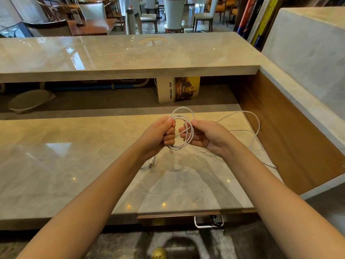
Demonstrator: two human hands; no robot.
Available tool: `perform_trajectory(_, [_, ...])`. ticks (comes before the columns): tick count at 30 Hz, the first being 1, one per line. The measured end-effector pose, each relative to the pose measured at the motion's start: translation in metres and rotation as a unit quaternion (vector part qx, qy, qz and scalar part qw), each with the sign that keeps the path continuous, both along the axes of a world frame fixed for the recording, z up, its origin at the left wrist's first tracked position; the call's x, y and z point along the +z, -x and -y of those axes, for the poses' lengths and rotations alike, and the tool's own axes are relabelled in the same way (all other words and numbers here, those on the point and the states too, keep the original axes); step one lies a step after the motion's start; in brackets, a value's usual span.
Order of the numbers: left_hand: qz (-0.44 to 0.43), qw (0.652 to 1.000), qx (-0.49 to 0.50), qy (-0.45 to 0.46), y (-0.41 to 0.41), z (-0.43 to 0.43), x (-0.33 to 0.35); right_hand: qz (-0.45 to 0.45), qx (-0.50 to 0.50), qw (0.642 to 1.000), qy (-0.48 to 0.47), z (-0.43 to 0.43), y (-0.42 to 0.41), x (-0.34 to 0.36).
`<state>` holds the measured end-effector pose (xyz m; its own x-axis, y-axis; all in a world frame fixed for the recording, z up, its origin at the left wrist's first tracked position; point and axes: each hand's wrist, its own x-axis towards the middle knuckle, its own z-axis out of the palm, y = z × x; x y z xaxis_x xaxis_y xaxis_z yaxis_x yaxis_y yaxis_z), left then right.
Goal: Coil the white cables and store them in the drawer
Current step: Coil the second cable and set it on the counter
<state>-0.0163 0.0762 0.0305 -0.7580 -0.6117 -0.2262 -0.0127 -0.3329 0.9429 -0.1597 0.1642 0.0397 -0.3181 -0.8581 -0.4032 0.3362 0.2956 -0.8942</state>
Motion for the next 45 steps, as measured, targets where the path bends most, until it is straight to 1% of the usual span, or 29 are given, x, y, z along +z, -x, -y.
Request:
perform_trajectory(2, [0.044, 0.995, 0.014, 0.089, 0.003, -0.005, -0.002, 0.026, -0.011, 1.000, -0.006, 0.001, -0.002, 0.000])
perform_trajectory(4, [0.091, 0.978, 0.031, 0.183, 0.007, -0.007, -0.005, 0.023, -0.008, 0.999, -0.022, 0.002, -0.005, 0.000])
perform_trajectory(6, [0.111, 0.967, 0.047, 0.227, 0.010, -0.006, -0.009, 0.019, -0.002, 0.999, -0.033, 0.003, -0.009, -0.002])
perform_trajectory(8, [0.106, 0.968, 0.065, 0.217, 0.011, -0.004, -0.012, 0.001, 0.013, 1.000, -0.018, 0.003, -0.015, -0.003])
perform_trajectory(9, [0.097, 0.972, 0.074, 0.202, 0.012, -0.004, -0.014, -0.046, 0.021, 0.999, -0.002, 0.004, -0.017, -0.006])
perform_trajectory(10, [0.089, 0.974, 0.082, 0.190, 0.013, -0.004, -0.015, -0.119, 0.022, 0.993, 0.014, 0.004, -0.018, -0.009])
perform_trajectory(12, [0.091, 0.973, 0.095, 0.189, 0.016, -0.007, -0.016, -0.256, -0.002, 0.966, 0.034, 0.004, -0.020, -0.017])
perform_trajectory(14, [0.097, 0.967, 0.104, 0.210, 0.021, -0.011, -0.016, -0.330, -0.032, 0.943, 0.034, 0.005, -0.020, -0.024])
perform_trajectory(18, [0.091, 0.961, 0.132, 0.223, 0.028, -0.011, -0.013, -0.420, -0.045, 0.906, 0.032, 0.007, -0.015, -0.025])
perform_trajectory(20, [0.086, 0.965, 0.132, 0.211, 0.029, -0.010, -0.013, -0.462, -0.021, 0.887, 0.019, 0.008, -0.008, -0.026])
perform_trajectory(23, [0.084, 0.964, 0.140, 0.210, 0.029, -0.007, -0.012, -0.479, 0.034, 0.877, -0.002, 0.005, 0.000, -0.025])
perform_trajectory(27, [0.088, 0.957, 0.210, 0.177, 0.022, 0.017, -0.003, -0.563, 0.064, 0.824, -0.003, -0.012, 0.014, -0.022])
perform_trajectory(29, [0.092, 0.962, 0.197, 0.166, 0.017, 0.023, -0.002, -0.610, 0.087, 0.788, 0.001, -0.022, 0.021, -0.020])
perform_trajectory(30, [0.072, 0.970, 0.185, 0.142, 0.016, 0.023, -0.002, -0.638, 0.095, 0.764, -0.006, -0.025, 0.023, -0.021])
perform_trajectory(31, [0.032, 0.979, 0.175, 0.096, 0.016, 0.022, -0.001, -0.664, 0.100, 0.741, -0.015, -0.027, 0.024, -0.022])
perform_trajectory(32, [-0.020, 0.985, 0.170, 0.028, 0.017, 0.019, 0.000, -0.685, 0.105, 0.720, -0.022, -0.028, 0.022, -0.024])
perform_trajectory(33, [-0.074, 0.982, 0.166, -0.047, 0.019, 0.017, 0.002, -0.696, 0.112, 0.709, -0.029, -0.026, 0.020, -0.027])
perform_trajectory(34, [-0.120, 0.973, 0.160, -0.117, 0.021, 0.015, 0.002, -0.695, 0.119, 0.708, -0.040, -0.023, 0.018, -0.031])
perform_trajectory(35, [-0.154, 0.961, 0.152, -0.173, 0.022, 0.012, 0.002, -0.684, 0.125, 0.717, -0.051, -0.020, 0.016, -0.034])
perform_trajectory(36, [-0.176, 0.950, 0.144, -0.215, 0.024, 0.010, 0.001, -0.660, 0.124, 0.739, -0.056, -0.017, 0.014, -0.036])
perform_trajectory(37, [-0.191, 0.941, 0.136, -0.244, 0.026, 0.007, 0.000, -0.608, 0.112, 0.784, -0.053, -0.014, 0.013, -0.038])
perform_trajectory(38, [-0.199, 0.935, 0.132, -0.261, 0.026, 0.005, -0.002, -0.524, 0.093, 0.845, -0.043, -0.012, 0.010, -0.038])
perform_trajectory(39, [-0.200, 0.934, 0.132, -0.266, 0.026, 0.003, -0.003, -0.421, 0.071, 0.904, -0.026, -0.010, 0.007, -0.036])
perform_trajectory(40, [-0.194, 0.936, 0.136, -0.260, 0.025, 0.002, -0.004, -0.324, 0.050, 0.945, -0.007, -0.009, 0.003, -0.032])
perform_trajectory(41, [-0.182, 0.942, 0.139, -0.244, 0.024, 0.002, -0.004, -0.240, 0.037, 0.970, 0.009, -0.009, 0.000, -0.027])
perform_trajectory(43, [-0.143, 0.961, 0.145, -0.189, 0.022, 0.001, -0.005, -0.097, 0.018, 0.994, 0.039, -0.008, -0.007, -0.018])
perform_trajectory(44, [-0.124, 0.969, 0.147, -0.155, 0.022, 0.000, -0.005, -0.048, 0.005, 0.998, 0.051, -0.008, -0.009, -0.014])
perform_trajectory(45, [-0.107, 0.976, 0.150, -0.119, 0.022, -0.001, -0.005, -0.036, -0.007, 0.998, 0.060, -0.007, -0.011, -0.012])
